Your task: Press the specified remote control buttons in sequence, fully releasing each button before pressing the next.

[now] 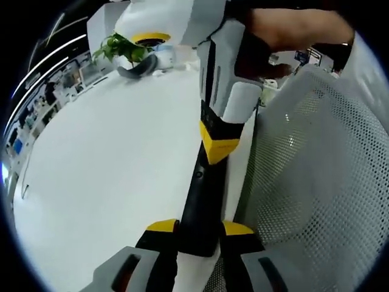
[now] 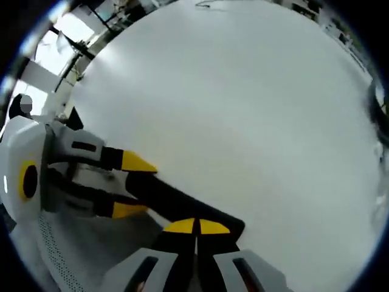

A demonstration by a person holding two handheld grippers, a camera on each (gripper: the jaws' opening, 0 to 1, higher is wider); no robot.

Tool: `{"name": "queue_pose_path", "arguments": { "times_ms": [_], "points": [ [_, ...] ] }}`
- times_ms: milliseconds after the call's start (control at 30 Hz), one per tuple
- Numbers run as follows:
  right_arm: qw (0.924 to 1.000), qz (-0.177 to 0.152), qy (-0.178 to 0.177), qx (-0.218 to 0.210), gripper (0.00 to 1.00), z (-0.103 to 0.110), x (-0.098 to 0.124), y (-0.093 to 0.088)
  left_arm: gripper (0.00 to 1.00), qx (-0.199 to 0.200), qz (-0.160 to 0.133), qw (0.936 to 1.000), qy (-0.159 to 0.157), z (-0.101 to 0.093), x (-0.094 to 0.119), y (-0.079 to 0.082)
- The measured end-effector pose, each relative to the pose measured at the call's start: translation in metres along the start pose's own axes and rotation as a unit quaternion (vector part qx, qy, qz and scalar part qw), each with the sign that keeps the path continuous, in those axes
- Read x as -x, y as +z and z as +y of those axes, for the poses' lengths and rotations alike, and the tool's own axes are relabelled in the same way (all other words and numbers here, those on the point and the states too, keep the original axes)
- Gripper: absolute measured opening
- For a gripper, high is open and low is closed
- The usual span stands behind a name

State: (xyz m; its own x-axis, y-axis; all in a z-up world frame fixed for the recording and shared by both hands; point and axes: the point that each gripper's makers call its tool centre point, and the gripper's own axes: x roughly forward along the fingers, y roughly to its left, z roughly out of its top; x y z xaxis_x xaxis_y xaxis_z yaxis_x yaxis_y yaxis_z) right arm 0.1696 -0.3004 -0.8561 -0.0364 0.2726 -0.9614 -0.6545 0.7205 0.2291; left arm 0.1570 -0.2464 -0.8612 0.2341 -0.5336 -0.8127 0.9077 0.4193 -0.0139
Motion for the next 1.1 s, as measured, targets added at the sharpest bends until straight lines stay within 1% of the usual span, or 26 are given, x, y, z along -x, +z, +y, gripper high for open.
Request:
{"name": "queue_pose_path", "arguments": {
  "times_ms": [33, 200, 300, 333, 400, 567, 667, 733, 800, 833, 867, 900, 967, 1000, 1100],
  "points": [
    [1.0000, 0.003, -0.002, 0.007, 0.00, 0.001, 0.000, 0.000, 0.26, 0.001, 0.000, 1.0000, 0.001, 0.000, 0.000, 0.000],
    [0.9999, 0.010, 0.003, -0.003, 0.00, -0.001, 0.000, 0.000, 0.26, 0.004, -0.003, 1.0000, 0.002, 0.000, -0.001, 0.000],
    [0.9996, 0.021, 0.017, -0.010, 0.00, -0.002, 0.000, 0.001, 0.26, 0.008, -0.014, 0.9999, 0.007, 0.001, -0.001, 0.000],
    [0.9990, 0.029, 0.026, -0.023, 0.00, -0.001, 0.000, 0.000, 0.26, 0.012, -0.022, 0.9996, 0.009, 0.001, -0.001, 0.000],
    [0.9978, 0.035, 0.039, -0.040, 0.00, -0.001, 0.000, 0.000, 0.26, 0.011, -0.027, 0.9995, 0.010, 0.001, -0.001, 0.000],
    [0.9959, 0.049, 0.058, -0.050, 0.00, -0.002, 0.000, 0.001, 0.26, 0.006, -0.031, 0.9995, 0.007, 0.001, -0.001, 0.001],
    [0.9940, 0.060, 0.066, -0.063, 0.00, -0.002, 0.000, 0.001, 0.26, 0.004, -0.033, 0.9994, 0.007, 0.001, 0.000, 0.001],
    [0.9919, 0.080, 0.081, -0.056, 0.00, -0.001, 0.001, 0.000, 0.26, 0.002, -0.036, 0.9993, 0.007, 0.001, -0.001, 0.001],
    [0.9898, 0.091, 0.087, -0.067, 0.00, -0.004, 0.001, 0.001, 0.26, -0.002, -0.037, 0.9993, 0.003, -0.001, -0.001, 0.002],
    [0.9882, 0.095, 0.089, -0.081, 0.00, -0.007, 0.002, 0.003, 0.25, -0.008, -0.041, 0.9991, 0.001, -0.002, -0.002, 0.002],
    [0.9874, 0.082, 0.089, -0.102, 0.00, -0.008, 0.002, 0.009, 0.25, -0.007, -0.042, 0.9991, 0.000, -0.002, -0.001, 0.002],
    [0.9839, 0.083, 0.108, -0.116, 0.00, -0.006, 0.005, 0.012, 0.24, -0.007, -0.042, 0.9991, 0.000, -0.002, -0.001, 0.002],
    [0.9786, 0.083, 0.132, -0.135, 0.00, -0.001, 0.008, 0.017, 0.24, -0.008, -0.043, 0.9990, 0.000, -0.001, -0.002, 0.002],
    [0.9775, 0.082, 0.138, -0.137, 0.00, 0.001, 0.008, 0.019, 0.24, -0.008, -0.043, 0.9990, 0.000, -0.001, -0.001, 0.002],
    [0.9778, 0.079, 0.139, -0.136, 0.00, 0.005, 0.007, 0.022, 0.24, -0.009, -0.042, 0.9991, -0.001, -0.002, -0.002, 0.003]
  ]
}}
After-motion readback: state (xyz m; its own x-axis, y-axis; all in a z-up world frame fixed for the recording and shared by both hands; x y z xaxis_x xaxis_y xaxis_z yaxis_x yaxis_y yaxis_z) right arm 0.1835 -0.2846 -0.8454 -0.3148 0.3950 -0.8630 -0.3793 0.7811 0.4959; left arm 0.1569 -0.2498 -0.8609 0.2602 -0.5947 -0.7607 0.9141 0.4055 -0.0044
